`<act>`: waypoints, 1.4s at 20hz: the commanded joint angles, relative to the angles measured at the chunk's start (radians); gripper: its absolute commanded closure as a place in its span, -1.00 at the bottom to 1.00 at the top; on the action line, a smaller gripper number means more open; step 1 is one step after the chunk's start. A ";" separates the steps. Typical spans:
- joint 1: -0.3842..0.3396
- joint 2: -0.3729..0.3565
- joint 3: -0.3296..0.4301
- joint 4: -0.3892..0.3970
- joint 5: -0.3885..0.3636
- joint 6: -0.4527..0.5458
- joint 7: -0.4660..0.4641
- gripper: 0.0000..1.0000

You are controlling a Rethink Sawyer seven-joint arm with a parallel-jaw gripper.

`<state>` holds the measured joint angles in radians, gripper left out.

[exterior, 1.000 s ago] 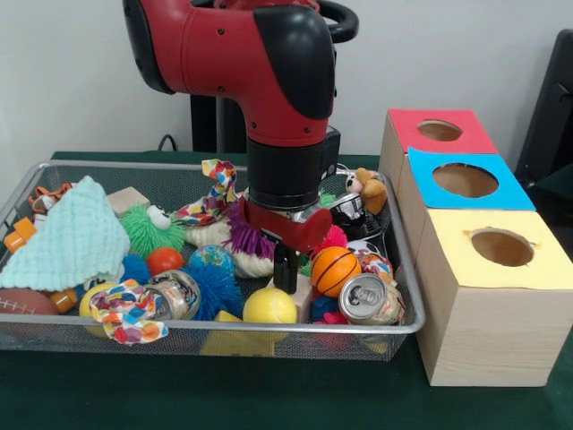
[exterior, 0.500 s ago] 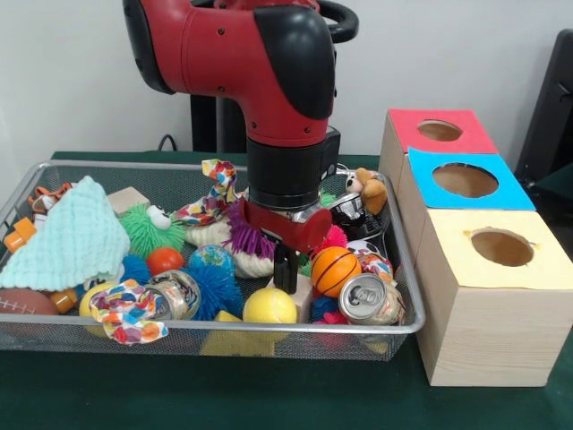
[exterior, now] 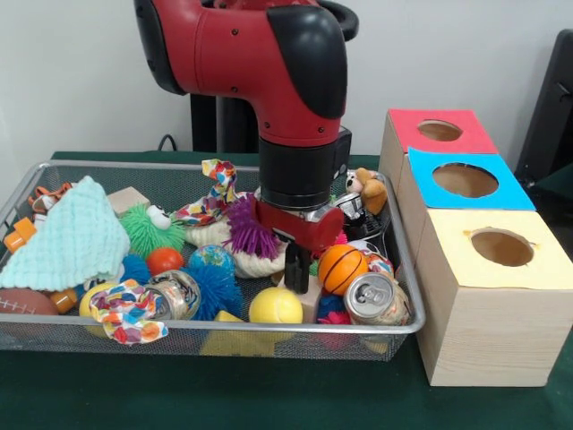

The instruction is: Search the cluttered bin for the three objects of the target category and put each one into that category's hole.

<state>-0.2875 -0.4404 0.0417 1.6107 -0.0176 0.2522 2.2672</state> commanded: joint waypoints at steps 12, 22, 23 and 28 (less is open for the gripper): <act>0.032 0.030 0.109 0.110 0.027 0.052 0.097 1.00; 0.019 -0.013 0.118 0.139 0.035 0.110 0.080 1.00; 0.017 -0.015 0.116 0.140 0.034 0.111 0.077 1.00; 0.012 -0.020 0.125 0.164 0.033 0.102 0.074 1.00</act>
<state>-0.2752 -0.4676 0.0495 1.6827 -0.0150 0.2528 2.2672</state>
